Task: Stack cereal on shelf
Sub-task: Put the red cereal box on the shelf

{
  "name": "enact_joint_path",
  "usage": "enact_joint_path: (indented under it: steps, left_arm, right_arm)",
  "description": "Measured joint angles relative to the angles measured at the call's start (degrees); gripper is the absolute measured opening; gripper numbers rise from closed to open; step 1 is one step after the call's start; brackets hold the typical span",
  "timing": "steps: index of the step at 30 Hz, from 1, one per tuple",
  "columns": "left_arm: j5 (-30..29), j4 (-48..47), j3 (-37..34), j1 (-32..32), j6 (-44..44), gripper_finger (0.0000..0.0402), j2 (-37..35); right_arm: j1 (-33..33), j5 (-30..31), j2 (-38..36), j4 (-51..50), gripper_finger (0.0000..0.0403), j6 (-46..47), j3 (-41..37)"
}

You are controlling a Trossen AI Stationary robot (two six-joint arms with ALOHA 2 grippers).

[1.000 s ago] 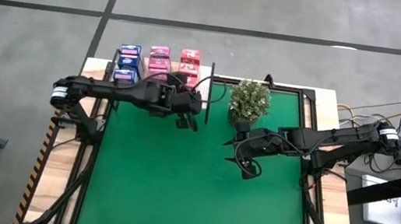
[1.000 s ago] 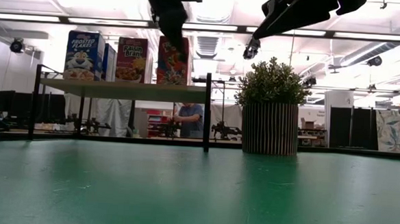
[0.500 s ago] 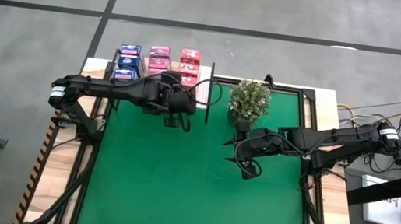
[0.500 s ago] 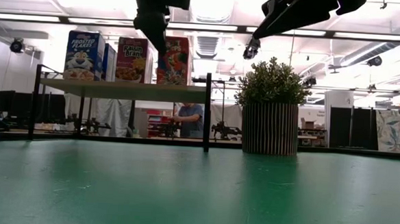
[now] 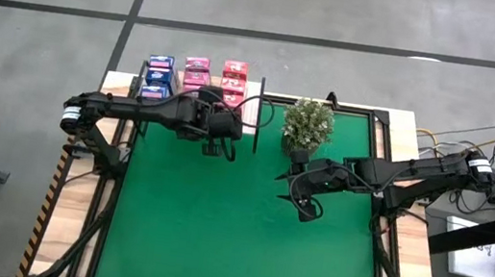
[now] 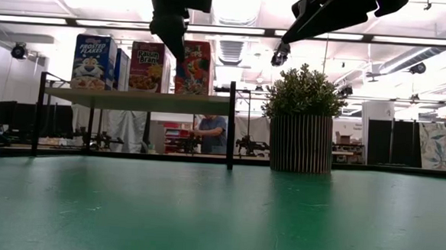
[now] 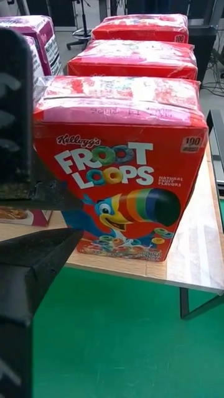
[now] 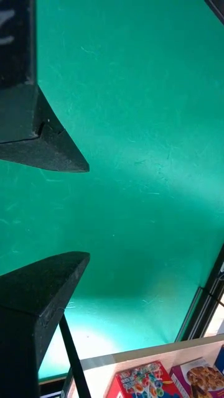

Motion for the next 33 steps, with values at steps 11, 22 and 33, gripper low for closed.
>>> enact_joint_path:
  steps: [11,22,33]
  left_arm:
    - [-0.02,0.0,0.0,0.41,0.06,0.004,0.0]
    - [-0.02,0.07,0.0,0.91,0.97,0.004,0.0]
    - [0.0,0.25,0.0,0.98,1.49,0.004,0.0]
  right_arm:
    - [0.0,0.0,0.0,0.0,0.021,-0.02,0.0]
    - [0.0,0.0,0.02,-0.02,0.021,-0.2,0.0]
    - [0.0,0.0,0.04,0.0,0.021,-0.17,0.0]
